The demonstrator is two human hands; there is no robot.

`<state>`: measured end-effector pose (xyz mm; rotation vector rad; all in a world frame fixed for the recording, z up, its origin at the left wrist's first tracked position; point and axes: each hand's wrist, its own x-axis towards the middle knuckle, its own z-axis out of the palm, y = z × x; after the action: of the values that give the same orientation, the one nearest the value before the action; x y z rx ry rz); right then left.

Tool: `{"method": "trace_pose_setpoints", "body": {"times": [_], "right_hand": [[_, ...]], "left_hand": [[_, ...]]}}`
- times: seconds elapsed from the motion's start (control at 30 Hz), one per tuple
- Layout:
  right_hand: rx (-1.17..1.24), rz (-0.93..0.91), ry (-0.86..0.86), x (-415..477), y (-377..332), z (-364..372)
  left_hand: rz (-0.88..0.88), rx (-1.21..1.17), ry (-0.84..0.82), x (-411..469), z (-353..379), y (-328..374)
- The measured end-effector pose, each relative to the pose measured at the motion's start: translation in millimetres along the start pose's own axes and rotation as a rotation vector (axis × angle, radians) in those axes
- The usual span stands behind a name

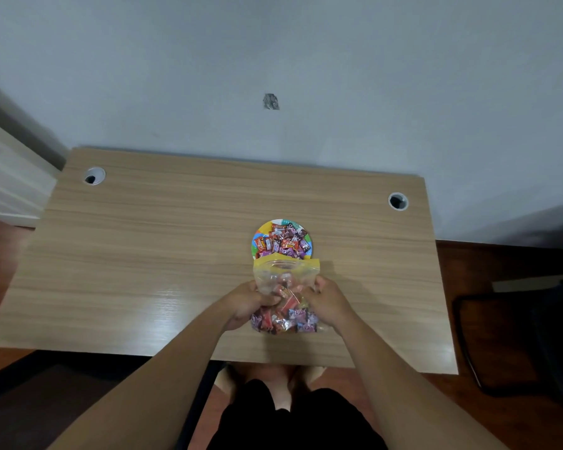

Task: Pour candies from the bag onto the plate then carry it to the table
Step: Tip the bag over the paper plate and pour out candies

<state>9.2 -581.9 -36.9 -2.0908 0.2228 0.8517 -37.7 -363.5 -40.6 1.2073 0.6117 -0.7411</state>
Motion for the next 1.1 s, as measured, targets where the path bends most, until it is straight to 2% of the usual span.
{"method": "trace_pose_setpoints", "body": {"times": [0.2,0.3,0.57,1.1], "right_hand": [[0.091,0.019,-0.039,12.2,16.1,8.1],[0.111,0.015,-0.034,1.1,0.1,1.8],[0.149,-0.004,-0.021,6.5,3.1,4.4],[0.158,0.006,-0.018,8.6,-4.3,0.3]], "left_hand": [[0.033,-0.037,-0.005,-5.4,1.3,2.7],[0.031,-0.05,-0.017,-3.3,-0.8,2.3],[0.027,0.021,0.064,-0.8,-0.2,5.8],[0.019,-0.045,0.164,8.8,-2.4,9.4]]}}
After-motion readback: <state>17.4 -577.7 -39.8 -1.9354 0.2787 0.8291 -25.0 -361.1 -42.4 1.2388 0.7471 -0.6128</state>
